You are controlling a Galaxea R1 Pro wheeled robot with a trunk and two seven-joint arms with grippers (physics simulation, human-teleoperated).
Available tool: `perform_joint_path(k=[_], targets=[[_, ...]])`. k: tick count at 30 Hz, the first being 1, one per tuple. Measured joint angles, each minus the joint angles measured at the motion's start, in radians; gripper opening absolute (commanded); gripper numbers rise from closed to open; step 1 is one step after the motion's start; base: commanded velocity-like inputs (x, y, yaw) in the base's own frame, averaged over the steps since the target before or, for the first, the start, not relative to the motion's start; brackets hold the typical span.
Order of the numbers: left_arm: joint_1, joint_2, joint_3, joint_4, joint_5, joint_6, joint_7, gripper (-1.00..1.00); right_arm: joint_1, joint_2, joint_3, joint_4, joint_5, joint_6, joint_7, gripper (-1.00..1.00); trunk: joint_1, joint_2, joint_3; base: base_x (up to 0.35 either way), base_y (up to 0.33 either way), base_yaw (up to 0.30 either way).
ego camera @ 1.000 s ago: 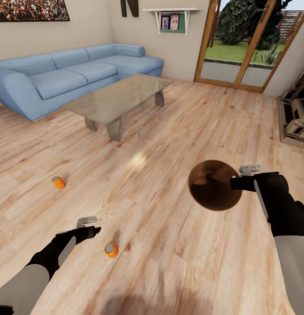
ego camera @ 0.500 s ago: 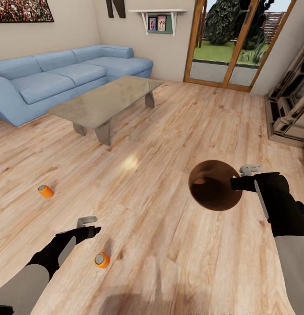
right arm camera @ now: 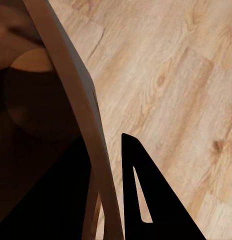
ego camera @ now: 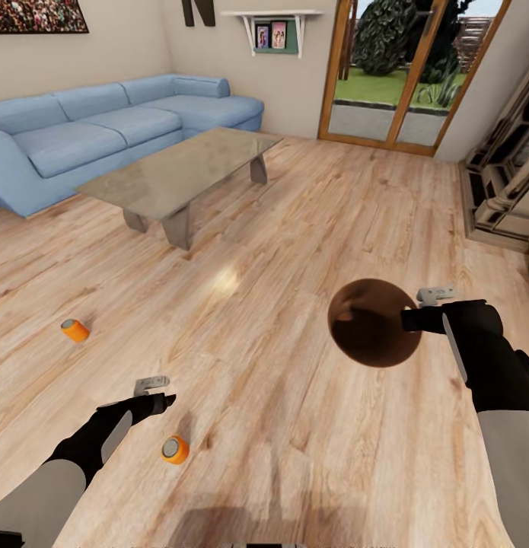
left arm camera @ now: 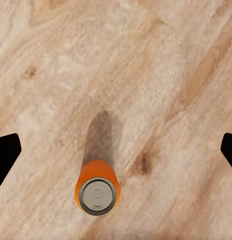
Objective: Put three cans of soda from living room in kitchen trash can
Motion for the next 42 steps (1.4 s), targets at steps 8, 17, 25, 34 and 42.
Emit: perform_joint_path(k=[8, 17, 25, 34, 42], targets=[[0.0, 0.001, 0.0, 0.0, 0.0, 0.0, -0.001, 1.0, 0.001, 0.0, 0.002, 0.004, 0.004, 0.0, -0.001, -1.0, 0.031, -0.056, -0.037, 0.0, 0.0, 0.0], [0.0, 0.001, 0.0, 0.0, 0.0, 0.0, -0.002, 1.0, 0.003, 0.001, 0.004, 0.009, 0.004, 0.0, -0.002, -1.0, 0.065, -0.119, -0.078, 0.0, 0.0, 0.0], [0.0, 0.001, 0.0, 0.0, 0.0, -0.001, 0.0, 1.0, 0.004, 0.002, 0.007, 0.012, 0.008, -0.001, -0.002, -1.0, 0.065, -0.119, -0.091, -0.036, 0.01, 0.0], [0.0, 0.001, 0.0, 0.0, 0.0, -0.001, 0.0, 1.0, 0.004, 0.005, 0.009, 0.012, 0.05, -0.001, -0.003, -1.0, 0.065, -0.119, -0.104, -0.114, 0.039, 0.0], [0.0, 0.001, 0.002, 0.001, 0.0, 0.0, 0.0, 1.0, 0.013, 0.006, 0.009, 0.013, 0.055, 0.0, -0.002, -1.0, 0.081, -0.147, -0.129, -0.004, 0.001, 0.0]])
